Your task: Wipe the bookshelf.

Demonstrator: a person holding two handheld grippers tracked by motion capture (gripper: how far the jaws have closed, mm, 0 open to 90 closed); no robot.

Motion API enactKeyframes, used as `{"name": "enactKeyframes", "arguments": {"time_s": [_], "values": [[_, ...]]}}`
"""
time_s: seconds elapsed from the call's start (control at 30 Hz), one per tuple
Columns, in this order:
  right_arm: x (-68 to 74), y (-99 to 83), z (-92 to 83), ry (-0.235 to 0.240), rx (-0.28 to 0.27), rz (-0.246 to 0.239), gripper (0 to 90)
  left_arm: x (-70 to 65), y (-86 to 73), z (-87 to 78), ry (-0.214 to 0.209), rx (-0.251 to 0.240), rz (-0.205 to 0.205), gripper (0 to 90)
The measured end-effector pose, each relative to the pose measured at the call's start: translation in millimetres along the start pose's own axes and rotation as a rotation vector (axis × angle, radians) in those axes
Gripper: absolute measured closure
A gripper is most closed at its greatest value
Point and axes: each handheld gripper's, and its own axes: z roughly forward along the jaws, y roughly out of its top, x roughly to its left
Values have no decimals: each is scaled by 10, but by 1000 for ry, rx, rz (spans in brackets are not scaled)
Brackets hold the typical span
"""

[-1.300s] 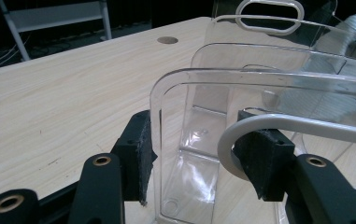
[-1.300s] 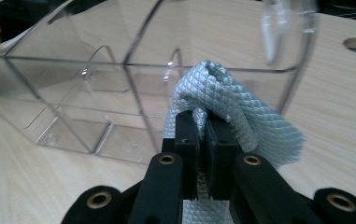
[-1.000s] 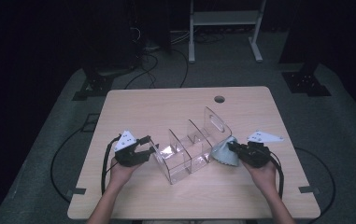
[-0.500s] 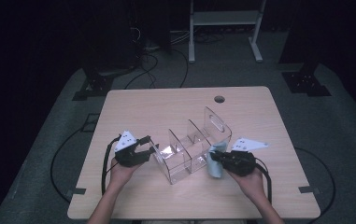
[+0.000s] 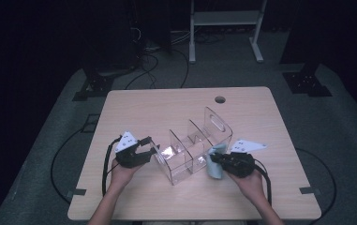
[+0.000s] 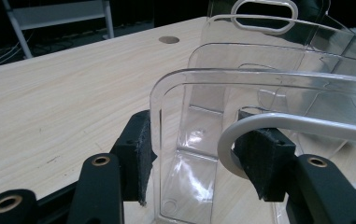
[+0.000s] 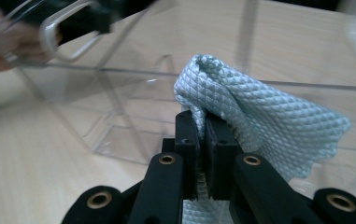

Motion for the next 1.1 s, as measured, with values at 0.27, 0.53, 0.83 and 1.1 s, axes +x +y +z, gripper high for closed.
{"name": "enactKeyframes", "arguments": {"time_s": [0.27, 0.53, 0.83, 1.1], "values": [[-140, -20, -51, -62, -6, 18, 847, -10, -1, 3, -8, -3, -3, 467], [-12, -29, 38, -29, 16, -4, 847, -11, 1, 7, -5, -2, -10, 467], [-180, -42, -31, -76, 3, 34, 847, -26, 0, 16, -18, -6, -10, 465], [4, -35, 69, -22, 30, -7, 847, -24, -3, 14, -21, -8, -15, 464]]}}
